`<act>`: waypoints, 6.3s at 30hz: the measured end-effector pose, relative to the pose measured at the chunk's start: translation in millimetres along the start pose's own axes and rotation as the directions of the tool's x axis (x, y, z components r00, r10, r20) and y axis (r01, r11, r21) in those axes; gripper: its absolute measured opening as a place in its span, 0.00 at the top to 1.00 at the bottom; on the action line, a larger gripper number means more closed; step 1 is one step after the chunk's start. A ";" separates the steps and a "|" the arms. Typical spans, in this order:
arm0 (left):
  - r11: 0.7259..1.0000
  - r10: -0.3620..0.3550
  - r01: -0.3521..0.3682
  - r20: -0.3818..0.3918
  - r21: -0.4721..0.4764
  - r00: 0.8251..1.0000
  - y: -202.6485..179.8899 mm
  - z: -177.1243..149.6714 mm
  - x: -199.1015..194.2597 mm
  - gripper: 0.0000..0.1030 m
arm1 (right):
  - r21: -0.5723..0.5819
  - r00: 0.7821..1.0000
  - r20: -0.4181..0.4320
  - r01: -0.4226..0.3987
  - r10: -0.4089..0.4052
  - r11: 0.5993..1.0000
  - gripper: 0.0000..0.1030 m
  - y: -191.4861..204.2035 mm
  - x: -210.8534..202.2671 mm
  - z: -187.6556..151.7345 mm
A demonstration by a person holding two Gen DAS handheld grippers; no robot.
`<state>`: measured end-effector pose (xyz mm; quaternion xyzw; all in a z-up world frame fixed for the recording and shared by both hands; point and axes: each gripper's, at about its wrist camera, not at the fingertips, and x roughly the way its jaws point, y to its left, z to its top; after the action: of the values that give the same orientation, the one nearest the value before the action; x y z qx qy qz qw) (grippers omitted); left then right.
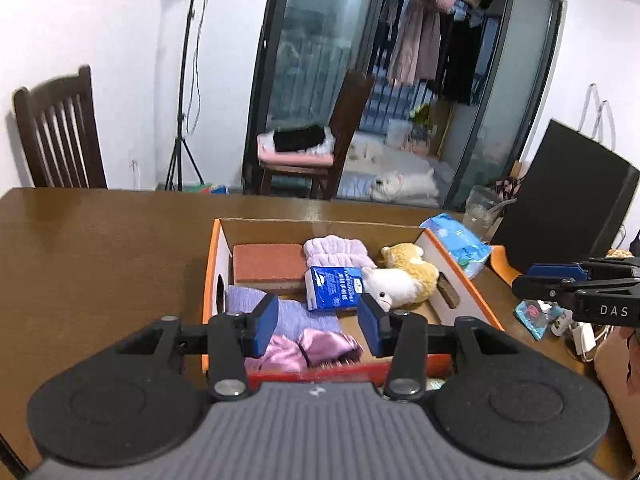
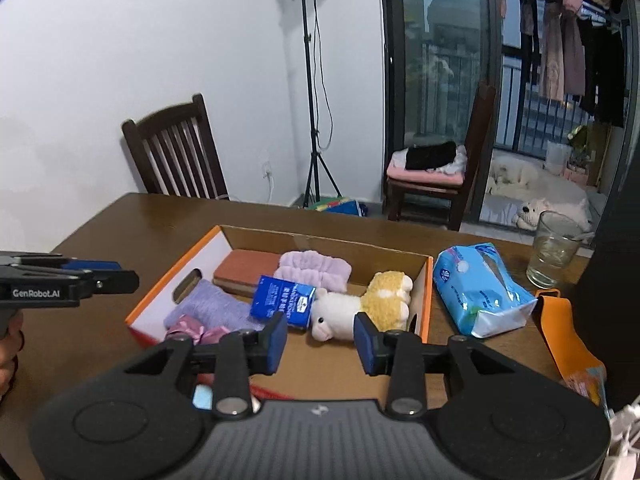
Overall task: Organize soft objects
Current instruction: 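Move both grippers back to the remaining items, then grasp the candy packet with the right gripper while the left grasps the white card, then carry the packet and card into the box and open both grippers, then move both grippers back and grasp the light-blue plush with the left gripper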
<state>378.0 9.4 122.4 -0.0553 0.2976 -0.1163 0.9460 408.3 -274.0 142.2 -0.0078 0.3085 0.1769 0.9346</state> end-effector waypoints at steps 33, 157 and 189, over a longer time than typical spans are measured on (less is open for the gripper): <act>0.998 -0.051 0.052 0.019 -0.039 0.999 -31.7 -193.2 -66.1 0.31 | 0.088 0.989 0.144 -0.053 0.040 0.995 0.47 56.1 -76.3 -222.8; 0.997 -0.024 0.029 0.062 -0.066 0.998 -19.1 -172.4 -83.5 0.31 | 0.119 0.983 0.060 -0.182 0.176 0.976 0.58 71.7 -53.7 -187.2; 0.958 -0.195 0.167 -0.099 -0.235 0.976 24.3 -142.7 39.7 0.68 | 0.445 0.937 0.006 -0.316 0.350 0.838 0.76 55.0 69.0 -171.8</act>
<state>331.9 17.8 -20.2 -0.1819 0.3594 -0.1711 0.8991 342.8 -221.2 -31.7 0.2498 0.3721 0.2619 0.8547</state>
